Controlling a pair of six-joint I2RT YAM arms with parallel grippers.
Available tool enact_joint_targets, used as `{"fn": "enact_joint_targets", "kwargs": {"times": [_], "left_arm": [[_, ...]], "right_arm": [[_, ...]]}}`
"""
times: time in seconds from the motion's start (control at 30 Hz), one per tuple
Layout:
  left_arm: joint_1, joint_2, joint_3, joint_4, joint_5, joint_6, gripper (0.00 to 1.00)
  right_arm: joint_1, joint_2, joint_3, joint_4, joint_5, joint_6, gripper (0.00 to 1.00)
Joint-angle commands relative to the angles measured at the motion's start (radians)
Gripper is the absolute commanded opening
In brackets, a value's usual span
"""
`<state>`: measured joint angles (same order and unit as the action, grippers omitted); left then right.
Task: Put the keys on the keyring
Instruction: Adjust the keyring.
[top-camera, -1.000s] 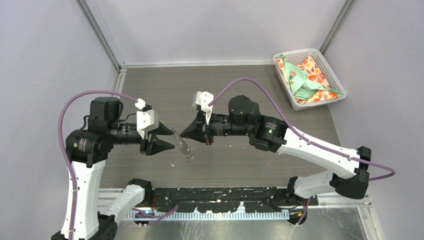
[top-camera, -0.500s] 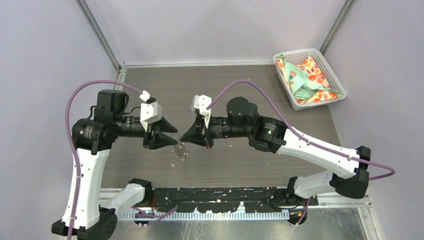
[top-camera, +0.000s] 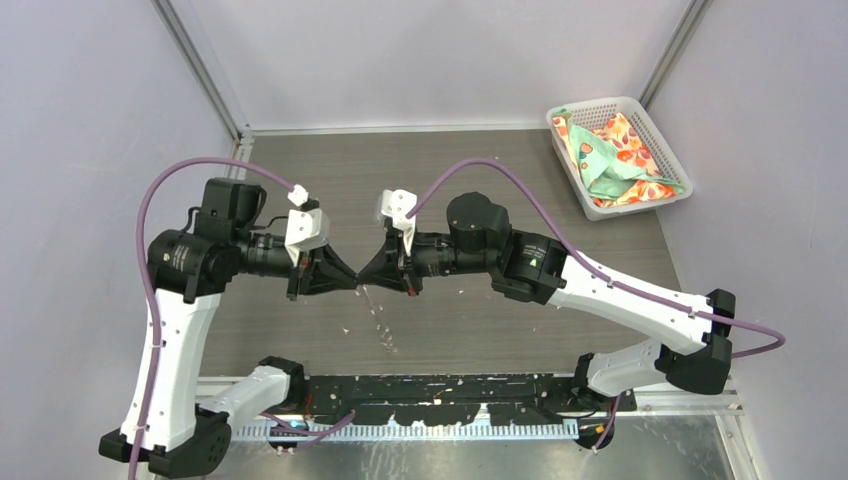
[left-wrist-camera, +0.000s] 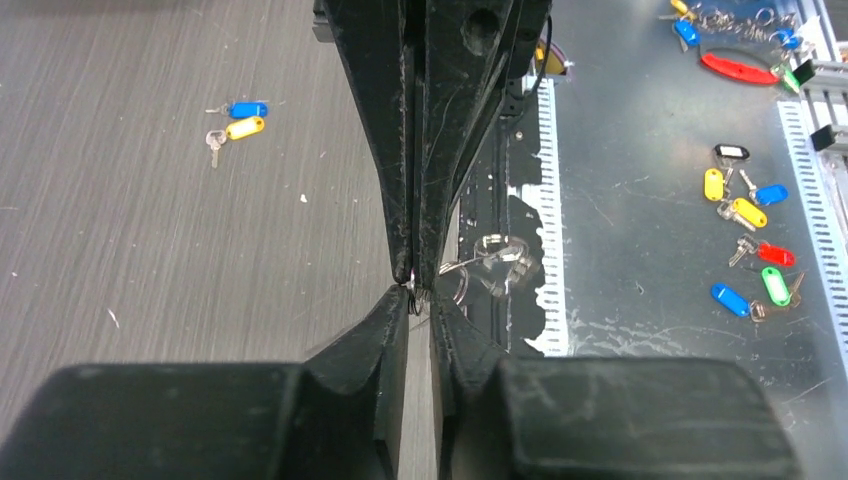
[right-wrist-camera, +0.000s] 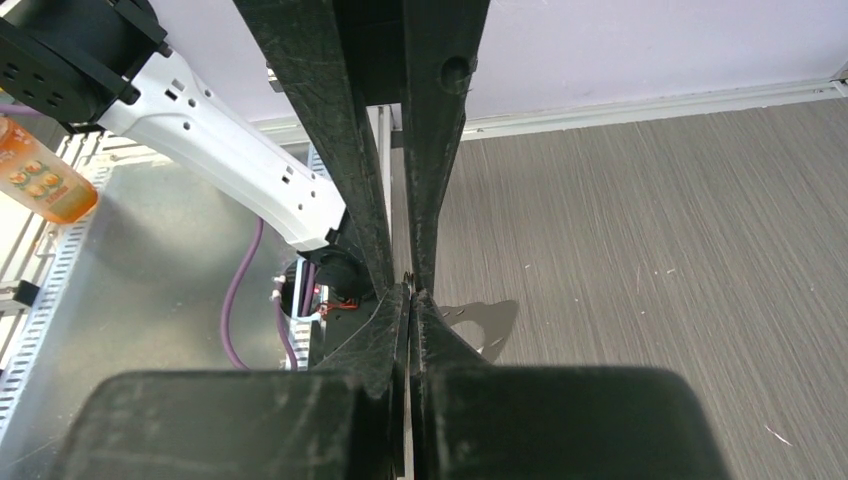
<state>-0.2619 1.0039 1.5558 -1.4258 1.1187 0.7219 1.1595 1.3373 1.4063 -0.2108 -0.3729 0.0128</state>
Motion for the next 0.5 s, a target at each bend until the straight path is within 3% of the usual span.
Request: {"fn": "enact_joint_targets", "kwargs": {"times": [0.0, 0.1, 0.2, 0.47], "left_arm": [[-0.018, 0.007, 0.038, -0.065, -0.018, 0.053, 0.12], [-0.024, 0.003, 0.026, -0.059, -0.040, 0.060, 0.10], [-0.028, -0.007, 0.017, -0.017, -0.056, 0.043, 0.00], [-0.030, -0.098, -0.069, 0.130, -0.057, 0.006, 0.00]], "right_arm": [[0.008, -0.010, 0.058, 0.067, -0.013, -0.001, 0.01], [0.008, -0.009, 0.064, 0.064, -0.025, 0.005, 0.01], [0.009, -0.004, 0.072, 0.060, -0.038, 0.010, 0.01], [0.009, -0.013, 0.089, 0.042, -0.072, 0.021, 0.02]]}}
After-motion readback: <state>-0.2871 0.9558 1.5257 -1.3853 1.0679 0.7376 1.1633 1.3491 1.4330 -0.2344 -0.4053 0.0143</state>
